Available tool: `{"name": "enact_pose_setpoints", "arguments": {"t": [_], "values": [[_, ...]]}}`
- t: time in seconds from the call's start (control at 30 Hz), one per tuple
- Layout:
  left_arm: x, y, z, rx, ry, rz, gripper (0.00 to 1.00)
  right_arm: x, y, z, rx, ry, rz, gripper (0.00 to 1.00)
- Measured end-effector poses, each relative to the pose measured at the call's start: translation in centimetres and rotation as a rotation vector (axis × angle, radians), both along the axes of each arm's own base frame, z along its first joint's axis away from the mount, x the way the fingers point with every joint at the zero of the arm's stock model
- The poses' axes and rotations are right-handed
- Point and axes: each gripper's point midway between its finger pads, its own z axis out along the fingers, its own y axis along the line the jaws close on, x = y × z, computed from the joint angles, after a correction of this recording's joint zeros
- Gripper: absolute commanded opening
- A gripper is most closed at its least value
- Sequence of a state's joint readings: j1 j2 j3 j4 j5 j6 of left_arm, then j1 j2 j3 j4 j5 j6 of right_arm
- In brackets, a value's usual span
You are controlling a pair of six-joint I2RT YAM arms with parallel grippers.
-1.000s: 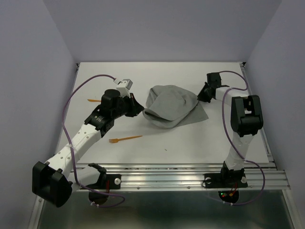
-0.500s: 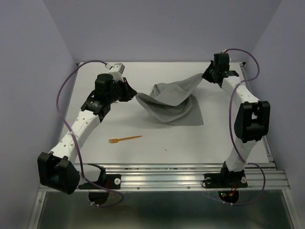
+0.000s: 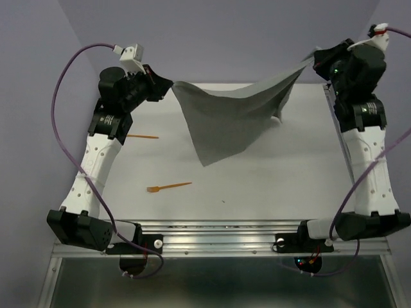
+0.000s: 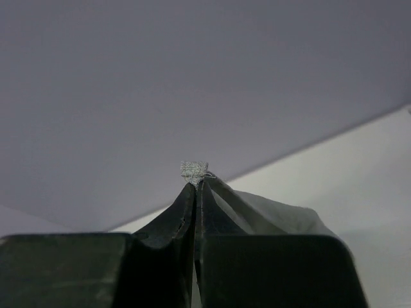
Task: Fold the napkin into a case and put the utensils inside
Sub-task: Flatten out the crumpled napkin at the center of the board.
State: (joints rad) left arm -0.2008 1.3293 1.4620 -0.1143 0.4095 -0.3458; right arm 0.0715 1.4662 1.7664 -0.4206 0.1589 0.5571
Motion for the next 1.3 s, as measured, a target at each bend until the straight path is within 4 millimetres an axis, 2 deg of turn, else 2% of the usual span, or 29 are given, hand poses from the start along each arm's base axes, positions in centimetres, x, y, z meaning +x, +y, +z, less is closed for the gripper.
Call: {"name": "enact_pose_setpoints", "arguments": {"t": [0.03,0.13,0.23,0.3,0.37,0.5,0.7,0.8,0.87,0.93,1.03,1.1,1.23,1.3], "values": [[-0.6,0.1,0.9,-0.006,-0.022,-0.004,0.0,-4.0,-0.6,5.6,0.002,-0.132,-0.015,0.01],[-2.6,0.4,4.1,-0.025,-0.097,-0.007,0.0,-9.7,-1.6,11.7,-0.004,-0.288,-0.047,0.01],[-5.6,0.9,9.5,-0.053,-0.229,-0.012,0.0,-14.8,-2.5,16.3,-0.009,-0.412,-0.076,0.01],[-7.6,1.2,12.4,-0.069,-0.307,-0.018,0.0,-17.6,-3.0,18.4,-0.012,-0.472,-0.094,0.01],[-10.1,1.6,15.2,-0.087,-0.386,-0.026,0.0,-19.7,-3.4,19.5,-0.014,-0.509,-0.106,0.01],[-14.9,2.4,18.7,-0.108,-0.503,-0.037,0.0,-24.1,-4.0,21.0,-0.011,-0.571,-0.126,0.01],[-20.2,3.1,21.8,-0.126,-0.621,-0.061,0.0,-28.9,-4.2,21.9,-0.007,-0.63,-0.121,0.01],[-22.2,3.2,22.7,-0.134,-0.66,-0.081,0.0,-30.6,-4.3,22.4,-0.004,-0.658,-0.118,0.01],[-22.5,3.1,22.7,-0.134,-0.662,-0.09,0.0,-31.3,-4.3,22.5,-0.002,-0.667,-0.119,0.01],[-22.0,3.0,22.2,-0.132,-0.65,-0.093,0.0,-31.2,-4.4,22.0,-0.002,-0.656,-0.125,0.01],[-20.2,2.6,20.2,-0.126,-0.597,-0.094,0.0,-29.1,-4.6,19.9,-0.008,-0.592,-0.143,0.01],[-18.0,2.2,17.9,-0.119,-0.533,-0.093,0.0,-26.3,-4.8,17.0,-0.019,-0.496,-0.162,0.01],[-12.1,0.9,11.4,-0.101,-0.369,-0.091,0.0,-19.9,-5.5,10.2,-0.057,-0.287,-0.216,0.01],[-8.8,0.3,7.1,-0.088,-0.268,-0.087,0.0,-16.1,-5.7,5.4,-0.084,-0.155,-0.237,0.01]]}}
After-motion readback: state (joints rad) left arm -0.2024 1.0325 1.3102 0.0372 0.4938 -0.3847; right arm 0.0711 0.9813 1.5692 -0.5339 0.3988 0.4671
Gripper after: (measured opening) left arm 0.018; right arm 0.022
